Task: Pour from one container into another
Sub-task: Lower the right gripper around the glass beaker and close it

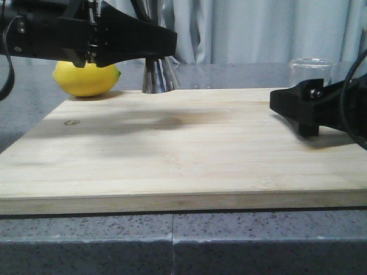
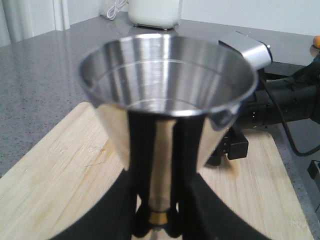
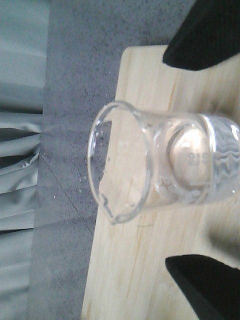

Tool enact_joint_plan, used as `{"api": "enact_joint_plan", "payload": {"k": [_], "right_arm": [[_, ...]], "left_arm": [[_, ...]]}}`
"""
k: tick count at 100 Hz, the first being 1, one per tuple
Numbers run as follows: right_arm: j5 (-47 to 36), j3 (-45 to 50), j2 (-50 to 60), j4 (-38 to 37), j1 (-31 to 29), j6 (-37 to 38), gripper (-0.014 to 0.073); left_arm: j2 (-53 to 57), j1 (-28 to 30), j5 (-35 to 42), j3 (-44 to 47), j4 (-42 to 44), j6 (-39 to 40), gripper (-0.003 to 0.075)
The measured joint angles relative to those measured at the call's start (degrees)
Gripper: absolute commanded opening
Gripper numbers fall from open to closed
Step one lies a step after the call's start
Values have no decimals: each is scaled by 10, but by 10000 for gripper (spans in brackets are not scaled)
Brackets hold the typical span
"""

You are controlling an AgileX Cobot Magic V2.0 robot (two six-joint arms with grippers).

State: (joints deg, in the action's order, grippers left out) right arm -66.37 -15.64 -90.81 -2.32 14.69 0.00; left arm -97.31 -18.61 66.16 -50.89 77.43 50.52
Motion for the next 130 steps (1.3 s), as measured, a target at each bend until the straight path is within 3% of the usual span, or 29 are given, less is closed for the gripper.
{"api": "enact_joint_plan", "payload": {"k": [130], "right_arm": [[38,0,47,0,0,-10,655]], "left_arm": [[0,0,0,0,0,0,-2]]}}
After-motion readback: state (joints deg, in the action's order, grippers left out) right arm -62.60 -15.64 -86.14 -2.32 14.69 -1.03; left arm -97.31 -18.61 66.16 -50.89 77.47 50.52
